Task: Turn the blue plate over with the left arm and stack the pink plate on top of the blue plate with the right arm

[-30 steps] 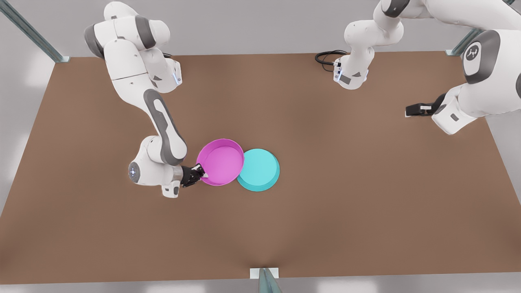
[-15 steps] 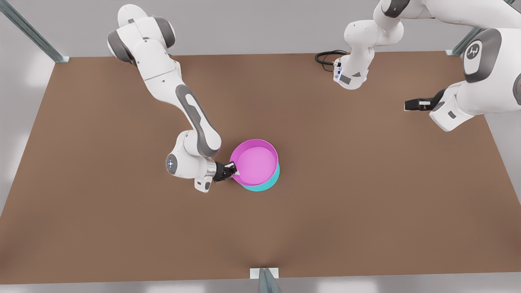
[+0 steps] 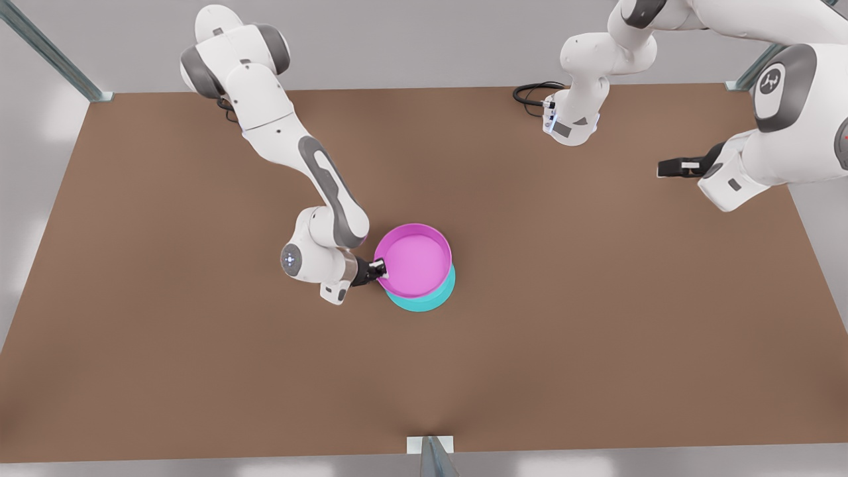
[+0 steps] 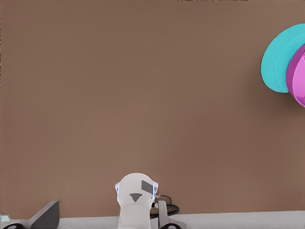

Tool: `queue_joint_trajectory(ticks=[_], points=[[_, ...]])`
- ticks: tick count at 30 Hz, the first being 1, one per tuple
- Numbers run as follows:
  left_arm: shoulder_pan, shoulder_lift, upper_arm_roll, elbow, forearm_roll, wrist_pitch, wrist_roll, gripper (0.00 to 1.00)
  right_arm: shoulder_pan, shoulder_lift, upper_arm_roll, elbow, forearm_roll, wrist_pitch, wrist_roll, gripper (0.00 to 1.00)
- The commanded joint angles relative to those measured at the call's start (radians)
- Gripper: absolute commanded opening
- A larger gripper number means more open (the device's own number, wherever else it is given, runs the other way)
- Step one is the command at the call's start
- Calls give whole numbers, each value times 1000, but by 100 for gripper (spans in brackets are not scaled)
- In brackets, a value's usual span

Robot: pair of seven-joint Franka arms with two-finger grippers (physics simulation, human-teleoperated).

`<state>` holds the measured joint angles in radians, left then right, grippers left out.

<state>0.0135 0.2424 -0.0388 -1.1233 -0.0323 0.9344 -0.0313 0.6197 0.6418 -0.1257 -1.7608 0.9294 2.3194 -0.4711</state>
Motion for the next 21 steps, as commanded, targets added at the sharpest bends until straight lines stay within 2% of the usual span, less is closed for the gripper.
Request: queue_joint_trajectory(ticks=[1,2,7,9,11,12,15,16,17,19,21], points=[[0,-5,2,2,0,-8,-4,100,0,1,1,1,-6,25,97,45],[0,-5,-1,2,0,-23,-4,100,0,3,1,6,-6,40,97,100],[-3,-18,-13,28,-1,-71,-4,100,-15,-28,-3,3,-8,40,97,100],[-3,-17,-12,30,3,-86,-6,100,-18,-54,-121,50,-24,-130,95,100],[-1,-9,-10,30,3,-82,-4,100,-26,-39,-319,236,-204,-537,95,100],[0,-6,-9,31,5,-71,-1,100,-69,-30,-347,314,-288,-661,97,100],[0,1,-1,30,5,-40,7,100,-245,-24,-350,526,-434,-974,118,100],[0,1,-3,30,5,-39,8,100,-261,-10,-350,589,-452,-994,120,100],[0,1,-3,28,2,-34,-1,100,-265,-16,-350,659,-558,-996,111,100],[0,1,-3,30,2,-34,-4,100,-273,-56,-357,773,-704,-1114,95,100],[0,0,-3,30,0,-35,-6,100,-275,-169,-350,765,-744,-1184,106,100]])
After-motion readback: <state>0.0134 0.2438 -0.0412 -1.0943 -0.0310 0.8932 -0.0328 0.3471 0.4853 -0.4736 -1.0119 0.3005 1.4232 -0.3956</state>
